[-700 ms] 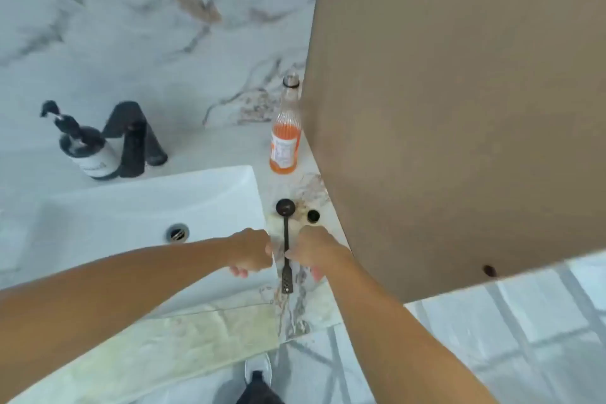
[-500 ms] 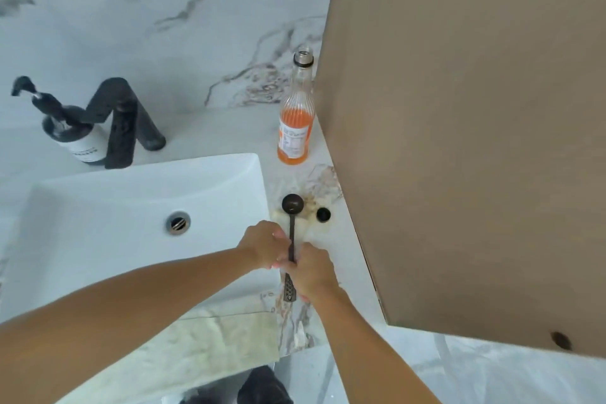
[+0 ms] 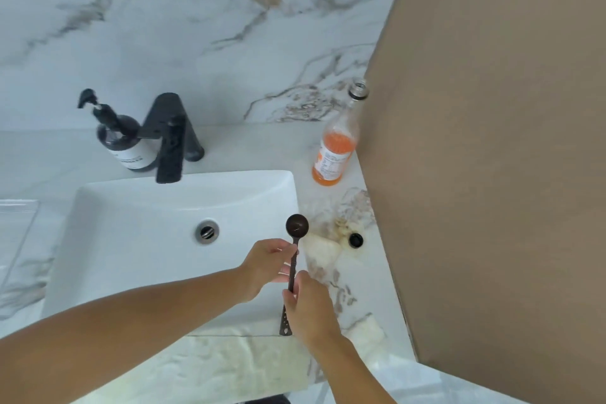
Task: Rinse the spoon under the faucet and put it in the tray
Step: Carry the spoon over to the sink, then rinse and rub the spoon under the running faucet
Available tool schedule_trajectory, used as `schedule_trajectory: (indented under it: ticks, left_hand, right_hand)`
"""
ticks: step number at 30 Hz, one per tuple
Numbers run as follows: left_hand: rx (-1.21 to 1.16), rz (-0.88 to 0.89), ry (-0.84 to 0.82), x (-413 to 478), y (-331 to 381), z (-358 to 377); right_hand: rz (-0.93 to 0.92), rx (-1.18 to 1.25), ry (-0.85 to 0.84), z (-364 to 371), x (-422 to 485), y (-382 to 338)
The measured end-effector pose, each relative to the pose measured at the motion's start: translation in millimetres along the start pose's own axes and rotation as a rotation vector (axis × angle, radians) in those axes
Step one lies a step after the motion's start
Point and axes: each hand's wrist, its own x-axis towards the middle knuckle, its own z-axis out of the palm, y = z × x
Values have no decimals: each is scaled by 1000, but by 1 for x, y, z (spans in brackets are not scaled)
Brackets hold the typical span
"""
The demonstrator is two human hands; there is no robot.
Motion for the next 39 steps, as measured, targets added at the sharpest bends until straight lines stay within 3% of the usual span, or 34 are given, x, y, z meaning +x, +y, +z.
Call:
schedule_trajectory:
  ticks: [4, 8, 10, 14, 22, 29, 32, 35, 39]
  left_hand:
    - [-128, 1, 23, -17, 2, -54]
    - [-166, 2, 136, -35, -2, -123]
    - [-199, -1, 167, -43, -5, -153]
    - [-259, -23, 160, -52, -9, -190]
    - [-266, -67, 88, -35, -8, -190]
    - [-263, -42, 39, -20, 16, -186]
    - [-279, -13, 32, -16, 26, -191]
    - [-300, 15, 41, -15, 32, -195]
    - [-264, 44, 39, -13, 30, -196]
  right_hand:
    - [-104, -34, -57, 31, 10, -41]
    - [-209, -22, -248, 51, 25, -93]
    - [-265, 35, -187, 45, 41, -130]
    - [-184, 454, 22, 13, 79, -220]
    - [153, 1118, -299, -26, 115, -293]
    - [62, 1125, -342, -49, 134, -309]
    - [45, 975, -194, -37, 143, -283]
    - [162, 756, -45, -1, 147, -237]
    - [182, 696, -390, 39, 137, -207]
